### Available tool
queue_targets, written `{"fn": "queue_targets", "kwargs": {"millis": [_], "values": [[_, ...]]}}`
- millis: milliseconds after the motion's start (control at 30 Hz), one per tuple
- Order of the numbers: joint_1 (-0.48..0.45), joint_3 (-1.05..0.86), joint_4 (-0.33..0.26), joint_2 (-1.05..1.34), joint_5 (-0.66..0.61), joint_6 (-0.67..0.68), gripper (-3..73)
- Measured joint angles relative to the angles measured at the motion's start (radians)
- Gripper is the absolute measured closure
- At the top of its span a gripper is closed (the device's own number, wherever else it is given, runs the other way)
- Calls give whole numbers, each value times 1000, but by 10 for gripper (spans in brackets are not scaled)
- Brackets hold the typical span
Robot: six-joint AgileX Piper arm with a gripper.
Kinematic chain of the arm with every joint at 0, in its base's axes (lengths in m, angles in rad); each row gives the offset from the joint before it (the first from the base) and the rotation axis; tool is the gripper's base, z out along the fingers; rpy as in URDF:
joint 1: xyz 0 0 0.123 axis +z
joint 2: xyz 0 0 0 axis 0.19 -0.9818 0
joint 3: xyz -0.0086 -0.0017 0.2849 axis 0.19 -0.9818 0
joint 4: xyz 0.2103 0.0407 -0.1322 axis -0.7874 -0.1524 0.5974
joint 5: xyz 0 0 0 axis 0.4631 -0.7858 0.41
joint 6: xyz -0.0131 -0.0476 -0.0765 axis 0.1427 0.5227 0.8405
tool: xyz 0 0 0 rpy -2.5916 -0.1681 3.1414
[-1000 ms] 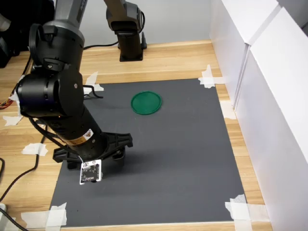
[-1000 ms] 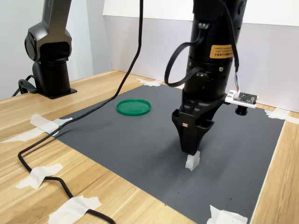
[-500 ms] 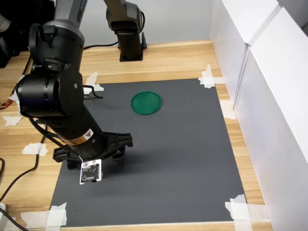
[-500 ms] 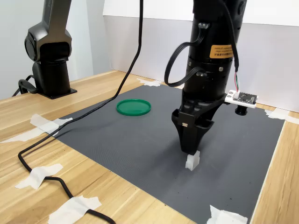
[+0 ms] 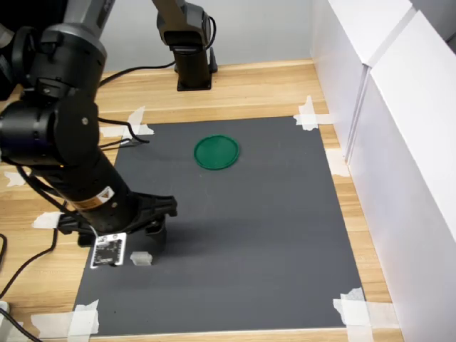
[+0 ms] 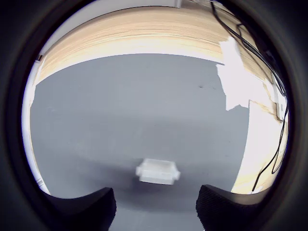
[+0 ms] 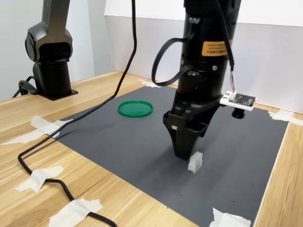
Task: Grasp a white terminal and put it on the green lid.
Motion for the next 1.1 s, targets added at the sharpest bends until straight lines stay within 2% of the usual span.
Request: {"fn": "queue_targets", "kwargs": {"millis": [133,467,900,1100], "values": [[-24,0,5,3,-1,16,-16],[-14,0,-25,-1,33,32,-16],[-13,0,-25,-62,59,40,-16],[-12,0,-45,-62,62,45,-3]]}}
